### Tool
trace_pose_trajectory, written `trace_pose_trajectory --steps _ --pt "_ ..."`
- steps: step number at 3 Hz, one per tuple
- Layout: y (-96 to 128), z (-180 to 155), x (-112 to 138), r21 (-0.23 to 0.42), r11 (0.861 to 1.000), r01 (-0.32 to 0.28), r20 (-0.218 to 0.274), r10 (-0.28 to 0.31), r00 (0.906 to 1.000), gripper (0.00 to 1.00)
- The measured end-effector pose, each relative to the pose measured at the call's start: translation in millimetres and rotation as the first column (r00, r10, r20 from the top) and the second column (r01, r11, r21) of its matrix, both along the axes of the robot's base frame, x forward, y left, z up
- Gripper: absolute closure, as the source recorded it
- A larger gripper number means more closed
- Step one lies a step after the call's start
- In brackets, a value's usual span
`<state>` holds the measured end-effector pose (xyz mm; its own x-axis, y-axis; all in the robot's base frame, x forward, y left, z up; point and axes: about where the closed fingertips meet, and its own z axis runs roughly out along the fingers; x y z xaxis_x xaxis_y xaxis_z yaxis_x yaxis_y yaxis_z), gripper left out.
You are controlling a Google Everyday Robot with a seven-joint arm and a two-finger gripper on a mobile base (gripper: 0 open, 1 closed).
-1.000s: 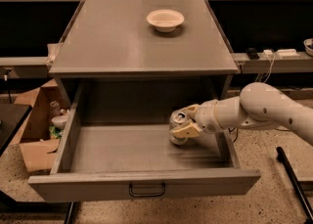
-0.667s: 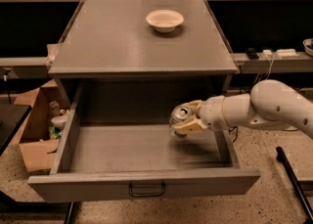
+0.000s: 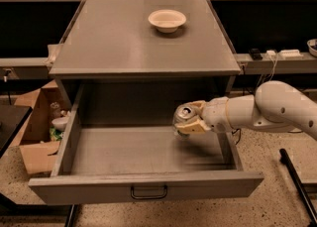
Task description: Pick 7up can from top drawer and place on counter
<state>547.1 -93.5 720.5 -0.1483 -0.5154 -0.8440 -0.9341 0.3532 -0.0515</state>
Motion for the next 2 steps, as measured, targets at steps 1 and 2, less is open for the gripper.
trace_pose_trajectory --steps 1,2 --pt "8 33 -3 0.029 0.999 -0.039 0.030 0.038 0.9988 1.00" --pt "12 87 -3 0.070 0.994 -0.081 0.078 0.075 0.9941 1.00"
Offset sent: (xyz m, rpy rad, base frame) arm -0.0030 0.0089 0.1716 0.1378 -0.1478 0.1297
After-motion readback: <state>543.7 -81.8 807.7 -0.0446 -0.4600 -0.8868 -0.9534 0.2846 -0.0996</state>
